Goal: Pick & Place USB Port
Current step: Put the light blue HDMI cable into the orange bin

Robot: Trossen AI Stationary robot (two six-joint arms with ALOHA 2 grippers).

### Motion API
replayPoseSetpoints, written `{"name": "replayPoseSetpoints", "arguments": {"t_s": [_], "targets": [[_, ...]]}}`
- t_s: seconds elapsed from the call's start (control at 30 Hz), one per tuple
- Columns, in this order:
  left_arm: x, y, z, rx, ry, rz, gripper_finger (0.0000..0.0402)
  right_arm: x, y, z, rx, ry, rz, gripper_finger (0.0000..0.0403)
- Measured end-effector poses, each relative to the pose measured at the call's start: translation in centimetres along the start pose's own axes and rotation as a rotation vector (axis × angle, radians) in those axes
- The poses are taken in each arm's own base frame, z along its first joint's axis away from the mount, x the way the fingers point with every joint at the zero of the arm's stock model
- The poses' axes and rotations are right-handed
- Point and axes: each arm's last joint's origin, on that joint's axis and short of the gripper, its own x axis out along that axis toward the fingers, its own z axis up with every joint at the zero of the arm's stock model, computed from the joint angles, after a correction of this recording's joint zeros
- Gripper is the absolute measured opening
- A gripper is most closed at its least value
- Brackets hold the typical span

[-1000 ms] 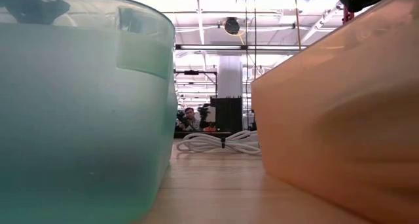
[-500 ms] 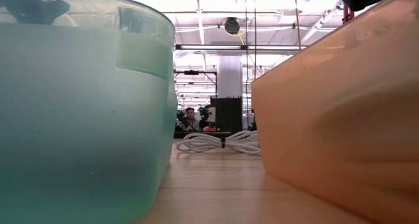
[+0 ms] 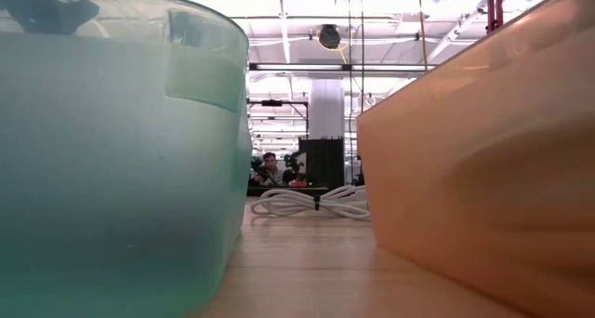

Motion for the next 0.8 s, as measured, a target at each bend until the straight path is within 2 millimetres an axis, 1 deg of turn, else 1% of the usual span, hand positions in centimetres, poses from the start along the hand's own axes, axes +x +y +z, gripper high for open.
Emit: {"name": "replayPoseSetpoints", "arguments": {"t_s": [0.2,0.47,0.8], "targets": [[0.0,0.0,0.0,0.0,0.0,0.0,0.0019,0.2,0.0,0.0,-0.001,-0.017,-0.018,0.0],[0.0,0.0,0.0,0.0,0.0,0.0,0.0019,2.6,-0.3,0.1,0.002,0.085,-0.02,0.0],[0.0,0.0,0.0,0.002,0.0,-0.001,0.0019,2.1,-0.2,0.7,-0.016,0.042,0.012,0.0]]}}
